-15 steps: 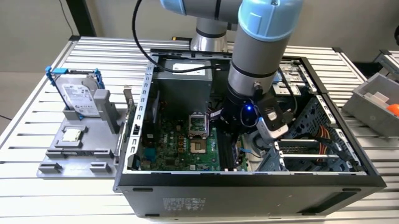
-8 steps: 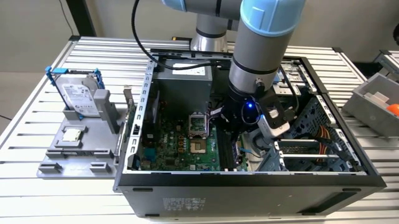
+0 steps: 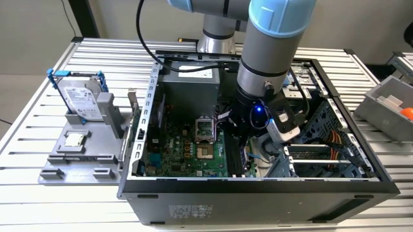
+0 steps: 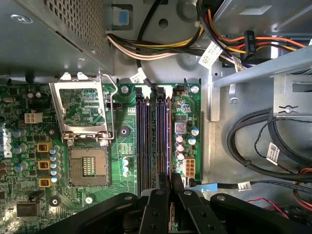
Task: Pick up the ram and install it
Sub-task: 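Press down the ram until it locks into place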
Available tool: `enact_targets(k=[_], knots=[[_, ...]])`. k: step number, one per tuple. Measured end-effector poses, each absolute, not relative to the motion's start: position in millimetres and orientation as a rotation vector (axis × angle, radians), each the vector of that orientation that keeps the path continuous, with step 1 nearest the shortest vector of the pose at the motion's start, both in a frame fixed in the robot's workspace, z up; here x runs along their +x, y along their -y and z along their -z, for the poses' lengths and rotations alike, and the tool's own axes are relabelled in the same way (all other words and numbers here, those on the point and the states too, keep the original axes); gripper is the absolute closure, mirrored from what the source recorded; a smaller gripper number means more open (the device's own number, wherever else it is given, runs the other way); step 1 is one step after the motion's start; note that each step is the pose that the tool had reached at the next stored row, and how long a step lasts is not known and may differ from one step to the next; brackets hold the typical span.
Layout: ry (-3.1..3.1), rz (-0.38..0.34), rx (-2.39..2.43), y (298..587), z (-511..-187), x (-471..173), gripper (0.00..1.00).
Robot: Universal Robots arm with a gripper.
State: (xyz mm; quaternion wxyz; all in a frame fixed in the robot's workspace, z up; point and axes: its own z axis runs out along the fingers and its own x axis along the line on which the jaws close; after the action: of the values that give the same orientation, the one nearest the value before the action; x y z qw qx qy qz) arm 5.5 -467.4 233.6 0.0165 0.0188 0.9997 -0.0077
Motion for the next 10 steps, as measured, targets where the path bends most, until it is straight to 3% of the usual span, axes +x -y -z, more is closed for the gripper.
enact_targets(k=[10], knots=[[-3.108,-0.016,0.059,467.6,-231.3,5.5,1.0]])
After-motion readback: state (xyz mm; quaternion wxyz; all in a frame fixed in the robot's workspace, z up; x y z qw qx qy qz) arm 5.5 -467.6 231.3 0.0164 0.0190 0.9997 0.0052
